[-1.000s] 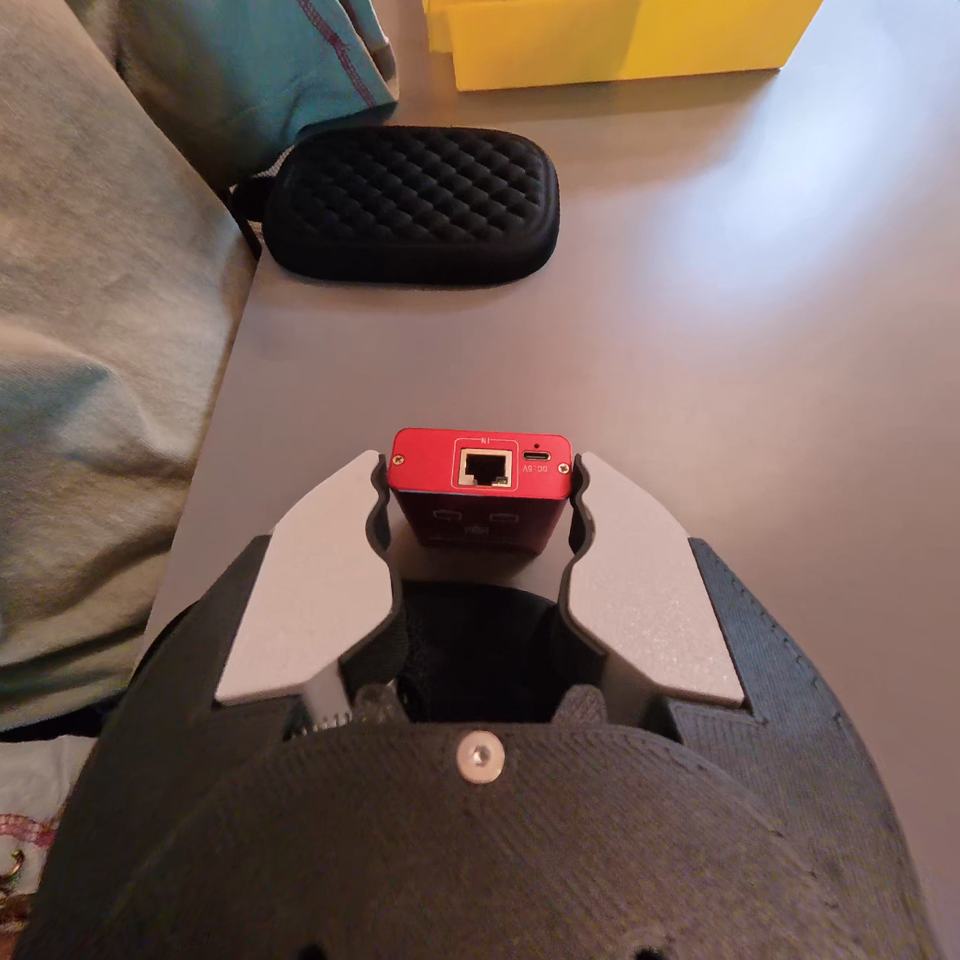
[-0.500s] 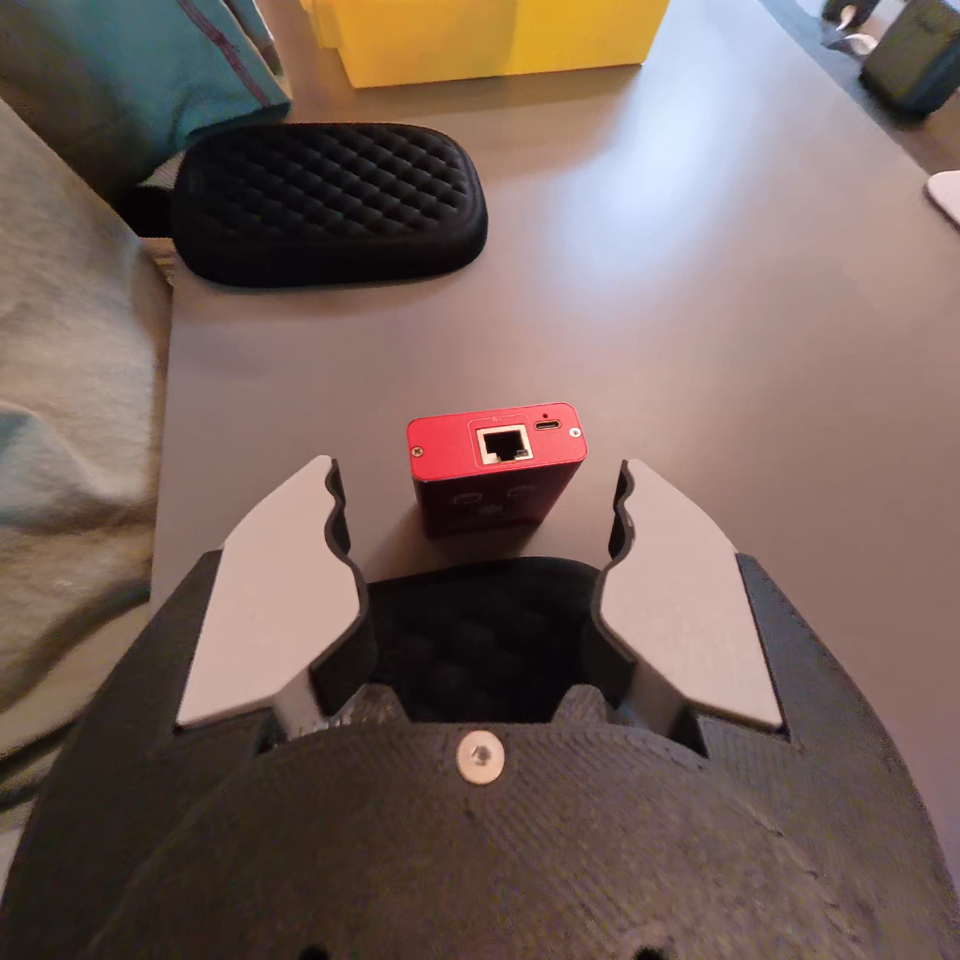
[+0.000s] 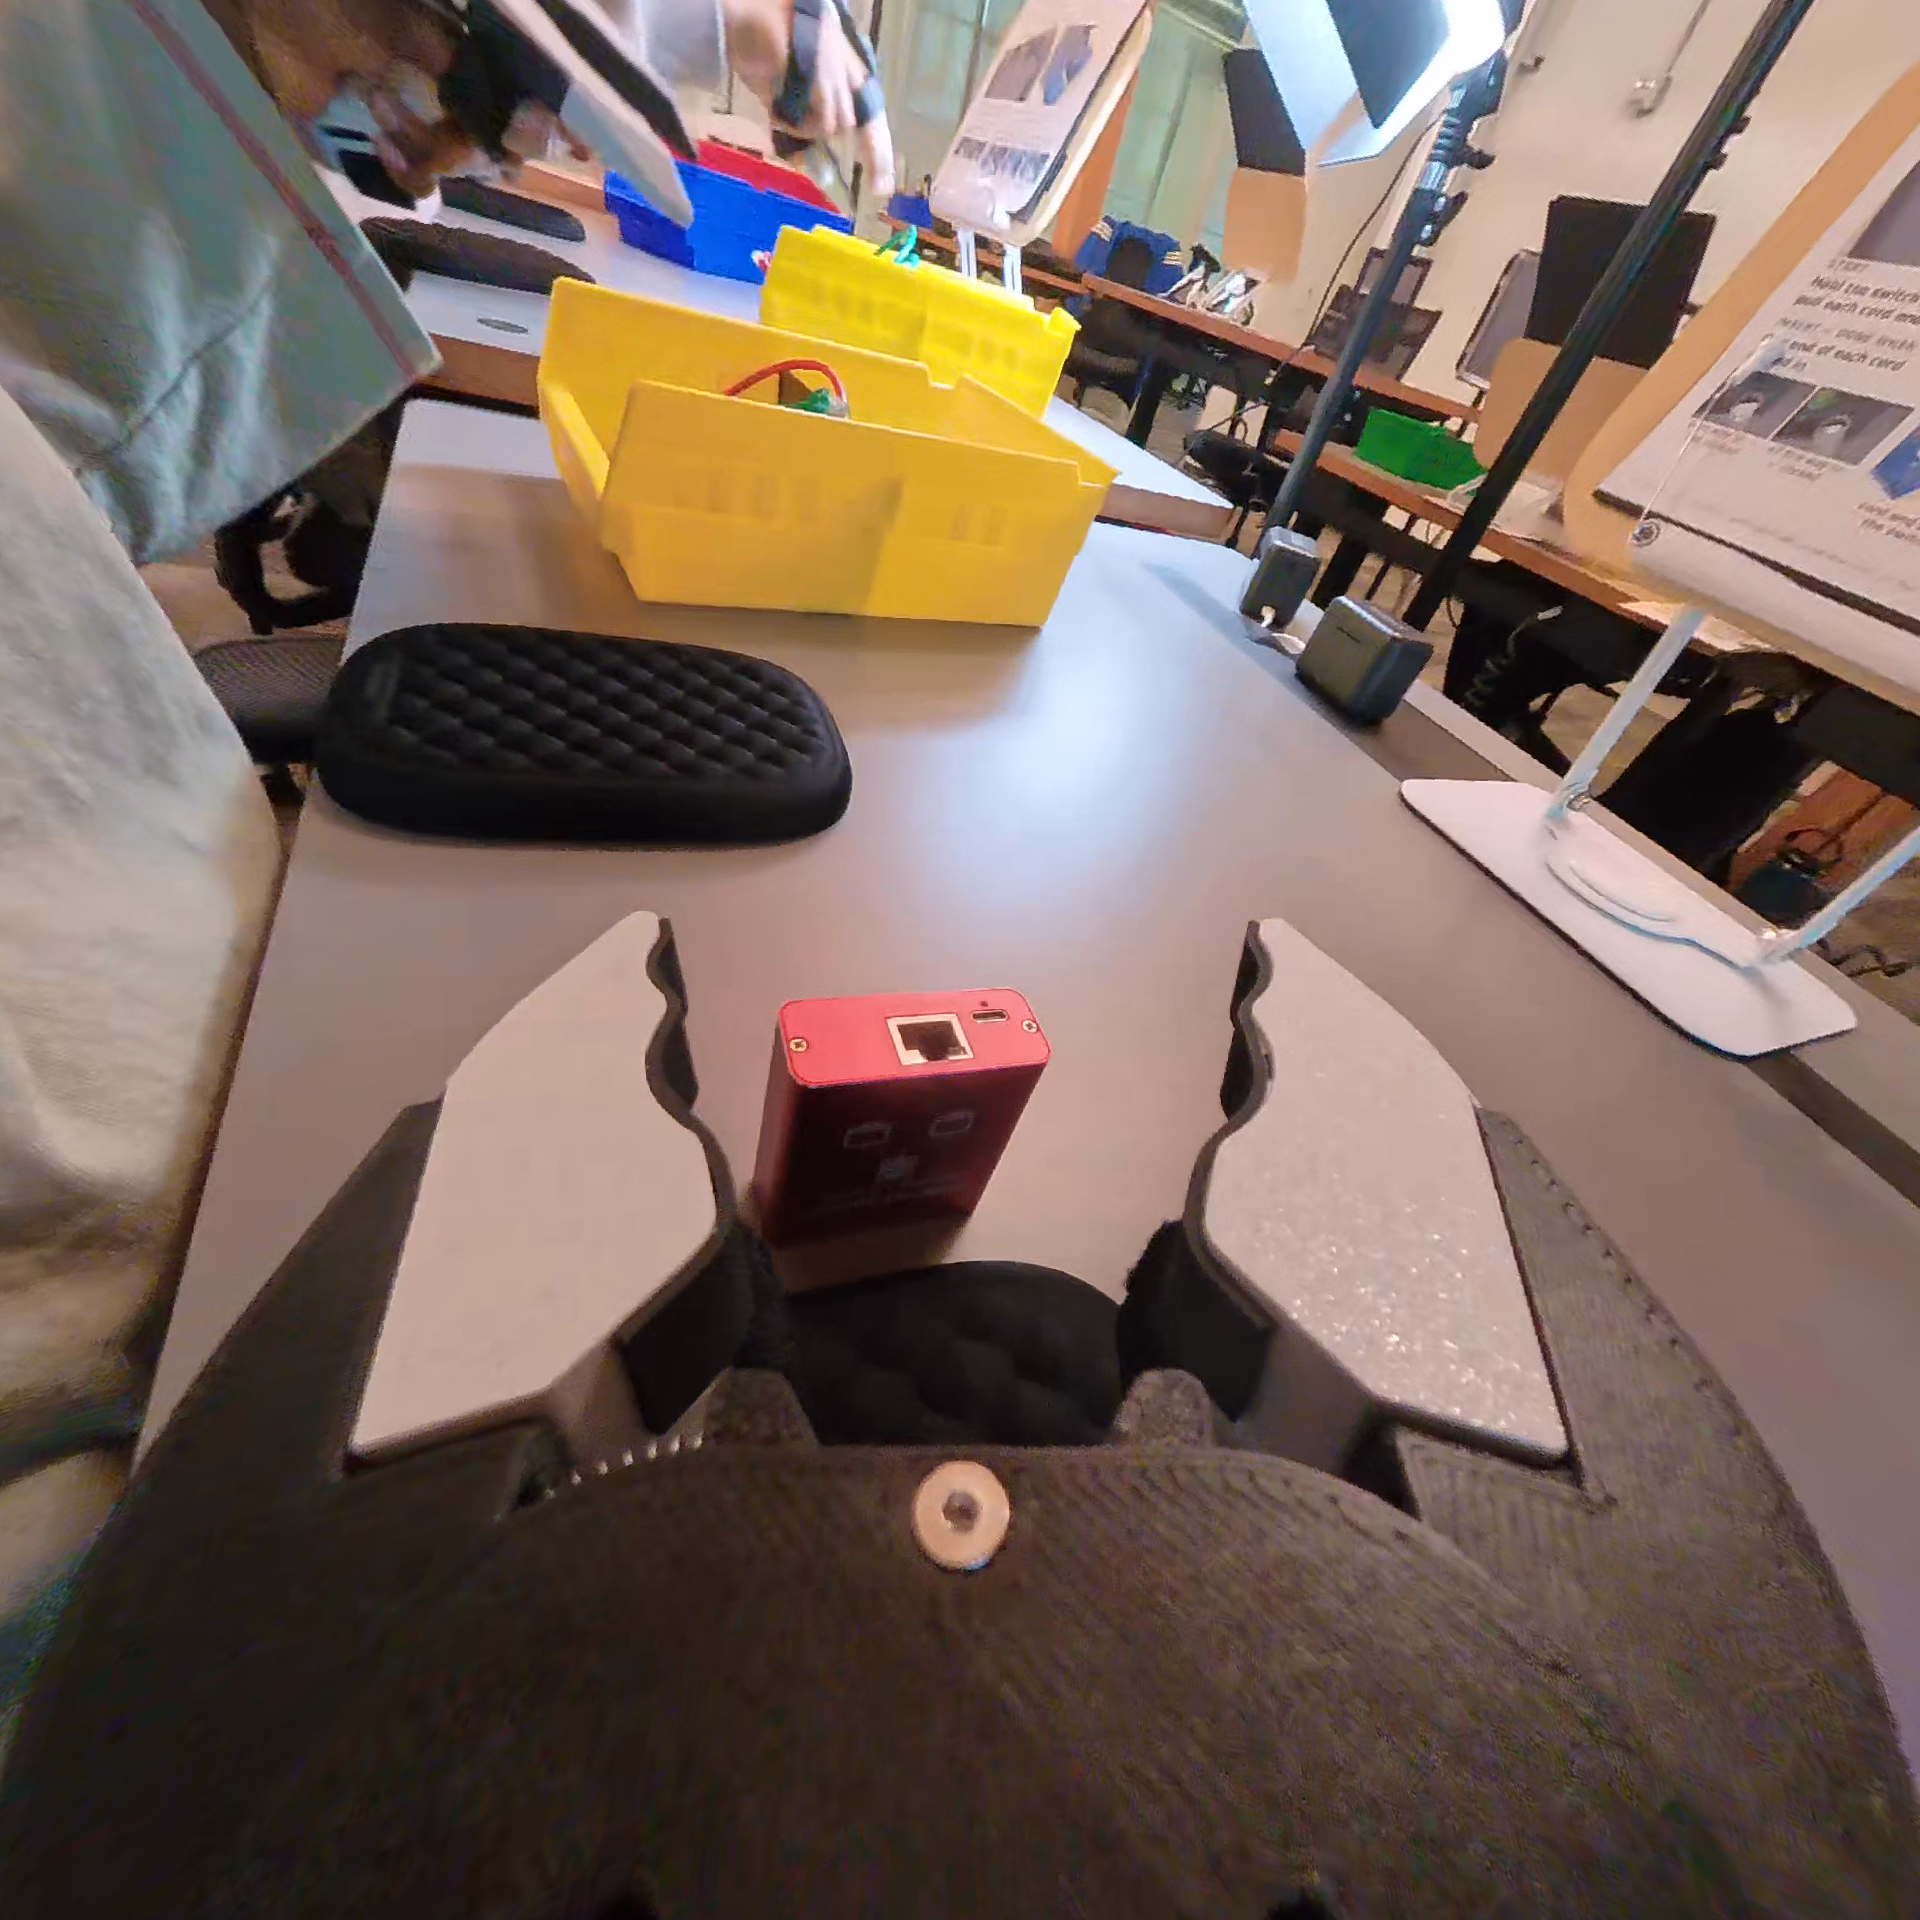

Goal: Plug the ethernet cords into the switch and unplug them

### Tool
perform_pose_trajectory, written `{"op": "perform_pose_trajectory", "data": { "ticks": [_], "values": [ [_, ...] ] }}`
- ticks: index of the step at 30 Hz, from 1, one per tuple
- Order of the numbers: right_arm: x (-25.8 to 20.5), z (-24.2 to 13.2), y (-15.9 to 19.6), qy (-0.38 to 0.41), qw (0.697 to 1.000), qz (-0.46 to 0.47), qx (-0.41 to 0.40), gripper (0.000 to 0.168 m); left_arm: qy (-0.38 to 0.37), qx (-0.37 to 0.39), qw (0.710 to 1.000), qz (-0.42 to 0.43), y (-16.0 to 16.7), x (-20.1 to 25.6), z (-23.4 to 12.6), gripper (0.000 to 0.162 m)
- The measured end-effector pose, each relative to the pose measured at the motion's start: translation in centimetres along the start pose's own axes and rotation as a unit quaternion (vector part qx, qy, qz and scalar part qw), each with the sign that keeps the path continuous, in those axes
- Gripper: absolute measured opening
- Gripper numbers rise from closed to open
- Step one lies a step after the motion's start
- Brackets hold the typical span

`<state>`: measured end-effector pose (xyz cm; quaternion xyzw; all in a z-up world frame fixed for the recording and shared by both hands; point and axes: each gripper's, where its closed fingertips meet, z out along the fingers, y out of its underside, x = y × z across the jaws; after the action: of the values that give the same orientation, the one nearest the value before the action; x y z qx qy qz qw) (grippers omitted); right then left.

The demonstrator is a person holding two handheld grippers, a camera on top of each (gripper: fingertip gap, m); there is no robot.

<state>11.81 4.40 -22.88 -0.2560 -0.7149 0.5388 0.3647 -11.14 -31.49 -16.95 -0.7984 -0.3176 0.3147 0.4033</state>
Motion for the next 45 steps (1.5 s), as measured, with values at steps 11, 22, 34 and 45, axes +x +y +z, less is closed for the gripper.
{"op": "perform_pose_trajectory", "data": {
  "ticks": [11, 22, 34, 45],
  "values": [
    [-0.1, -0.1, 0.0, -0.002, 1.000, -0.003, 0.003, 0.101, -0.012, -0.092, 0.975, 0.202, 5.2, -3.1, 8.0, 0.034],
    [0.0, 0.0, 0.1, -0.003, 1.000, 0.004, 0.003, 0.100, -0.016, -0.145, 0.949, 0.279, 6.8, -4.6, 10.6, 0.013],
    [0.1, -0.1, -0.1, 0.000, 1.000, 0.005, 0.014, 0.095, -0.116, -0.015, 0.950, 0.291, -2.4, -5.3, 1.4, 0.011],
    [-3.2, 2.9, -7.1, -0.002, 0.988, -0.131, 0.088, 0.051, 0.085, 0.096, 0.888, 0.442, -6.2, 15.6, -1.0, 0.012]
  ]
}}
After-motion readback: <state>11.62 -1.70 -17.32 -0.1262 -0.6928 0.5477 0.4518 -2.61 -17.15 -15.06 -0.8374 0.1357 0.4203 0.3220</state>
